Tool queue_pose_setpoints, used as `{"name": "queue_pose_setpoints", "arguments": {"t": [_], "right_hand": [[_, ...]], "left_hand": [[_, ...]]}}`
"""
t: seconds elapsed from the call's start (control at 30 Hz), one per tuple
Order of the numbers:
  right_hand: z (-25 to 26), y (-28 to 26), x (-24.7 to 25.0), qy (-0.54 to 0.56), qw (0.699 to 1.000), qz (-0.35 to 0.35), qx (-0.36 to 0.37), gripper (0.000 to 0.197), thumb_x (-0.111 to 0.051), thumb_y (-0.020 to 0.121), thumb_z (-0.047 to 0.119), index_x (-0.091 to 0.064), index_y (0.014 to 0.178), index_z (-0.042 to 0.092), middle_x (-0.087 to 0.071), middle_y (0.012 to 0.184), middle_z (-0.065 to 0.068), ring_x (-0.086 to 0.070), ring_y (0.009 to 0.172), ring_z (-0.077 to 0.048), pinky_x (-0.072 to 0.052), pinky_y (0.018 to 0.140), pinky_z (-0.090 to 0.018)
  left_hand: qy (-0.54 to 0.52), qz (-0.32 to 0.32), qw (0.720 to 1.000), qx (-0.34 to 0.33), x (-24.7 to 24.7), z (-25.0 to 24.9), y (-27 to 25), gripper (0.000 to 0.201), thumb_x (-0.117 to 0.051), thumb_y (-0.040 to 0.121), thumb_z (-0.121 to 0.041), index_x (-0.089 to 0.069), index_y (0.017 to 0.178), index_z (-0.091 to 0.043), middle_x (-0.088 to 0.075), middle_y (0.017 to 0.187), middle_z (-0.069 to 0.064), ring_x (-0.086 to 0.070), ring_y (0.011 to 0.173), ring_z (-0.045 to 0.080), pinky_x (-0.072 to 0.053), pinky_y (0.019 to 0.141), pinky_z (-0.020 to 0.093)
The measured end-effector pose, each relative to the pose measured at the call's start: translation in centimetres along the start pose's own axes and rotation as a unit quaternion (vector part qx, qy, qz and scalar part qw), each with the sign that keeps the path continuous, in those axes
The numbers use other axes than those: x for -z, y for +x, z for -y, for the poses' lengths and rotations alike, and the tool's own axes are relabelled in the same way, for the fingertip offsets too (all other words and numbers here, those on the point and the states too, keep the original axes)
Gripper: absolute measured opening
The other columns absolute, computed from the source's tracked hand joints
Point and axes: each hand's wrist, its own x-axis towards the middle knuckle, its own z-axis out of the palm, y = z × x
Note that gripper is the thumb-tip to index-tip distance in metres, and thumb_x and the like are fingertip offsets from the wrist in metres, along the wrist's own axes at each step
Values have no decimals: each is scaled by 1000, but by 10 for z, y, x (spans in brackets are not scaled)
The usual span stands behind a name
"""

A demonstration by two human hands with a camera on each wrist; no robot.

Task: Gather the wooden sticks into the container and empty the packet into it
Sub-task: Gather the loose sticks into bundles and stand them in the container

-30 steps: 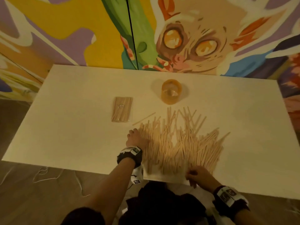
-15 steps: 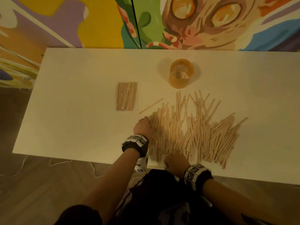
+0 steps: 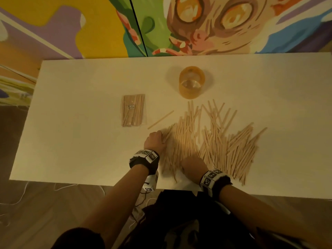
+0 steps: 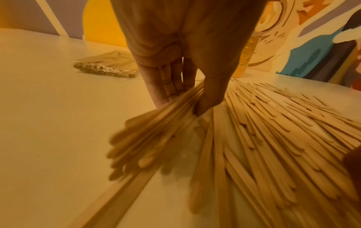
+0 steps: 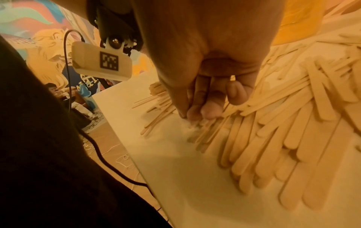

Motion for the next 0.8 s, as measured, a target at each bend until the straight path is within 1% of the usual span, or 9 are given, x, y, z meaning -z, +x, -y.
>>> {"name": "queue_pose_setpoints", "arguments": {"t": [0.1, 0.23, 0.37, 0.47, 0.5, 0.57, 0.67, 0.73, 0.8], "right_hand": [[-1, -3, 7, 48, 999, -5, -16, 25, -47, 96, 20, -68, 90, 9, -66, 88, -8, -64, 88, -27, -51, 75, -36], [-10, -11, 16, 143, 987, -21, -70, 20, -51, 92, 25, -60, 78, 14, -61, 85, -5, -58, 82, -22, -49, 74, -35], [-29, -11, 24, 269, 956, -43, -112, 24, -59, 90, 21, -58, 69, 10, -56, 66, -3, -59, 62, -23, -50, 59, -36], [-43, -12, 37, 362, 920, -61, -135, 27, -60, 94, 16, -62, 69, 8, -63, 61, -7, -61, 51, -15, -51, 48, -22], [-46, -12, 43, 389, 908, -66, -138, 27, -59, 95, 15, -63, 70, 7, -66, 61, -10, -62, 52, -18, -51, 49, -21], [-51, -11, 56, 428, 890, -73, -139, 26, -58, 96, 14, -65, 74, 3, -68, 64, -15, -61, 52, -22, -51, 50, -22], [-49, -4, 78, 450, 877, -99, -135, 28, -56, 98, 16, -66, 80, -4, -68, 63, -13, -60, 48, -20, -48, 48, -19], [-46, 0, 94, 471, 863, -120, -134, 27, -55, 98, 15, -64, 85, -8, -67, 66, -16, -58, 47, -19, -44, 44, -15], [-44, 6, 109, 496, 848, -133, -126, 26, -55, 98, 13, -63, 88, -10, -65, 67, -19, -56, 46, -20, -41, 42, -14]], "left_hand": [[14, 17, 999, -34, 0, 0, 5, 33, -51, 92, -18, -48, 123, -5, -54, 120, 18, -54, 108, 37, -44, 83, 41], [46, 16, 993, -106, -4, 5, 9, 39, -39, 95, -2, -39, 134, -3, -45, 129, 17, -46, 118, 33, -42, 93, 40], [47, 37, 988, -141, -4, 17, 11, 40, -42, 92, 3, -39, 132, -2, -42, 130, 17, -44, 118, 33, -40, 96, 40], [0, 44, 987, -157, 4, 24, 10, 38, -43, 97, -9, -39, 134, -2, -44, 129, 16, -44, 117, 33, -39, 96, 41], [-25, 39, 986, -158, 8, 25, 9, 33, -42, 99, -12, -42, 130, -1, -46, 125, 17, -46, 114, 33, -39, 94, 40], [-82, 24, 985, -152, 18, 27, 6, 18, -38, 101, -14, -48, 110, -2, -53, 113, 17, -51, 104, 33, -40, 86, 37], [-194, 42, 973, -115, 37, 21, -1, 12, -37, 102, -15, -45, 95, -11, -61, 91, 8, -60, 83, 26, -45, 72, 31], [-320, 84, 941, -67, 45, 15, -9, 15, -39, 102, -20, -48, 93, -11, -59, 80, 6, -57, 68, 21, -48, 63, 32], [-444, 129, 886, -30, 51, 8, -18, 16, -43, 101, -22, -51, 93, -12, -54, 72, 2, -51, 58, 17, -46, 56, 33]]}}
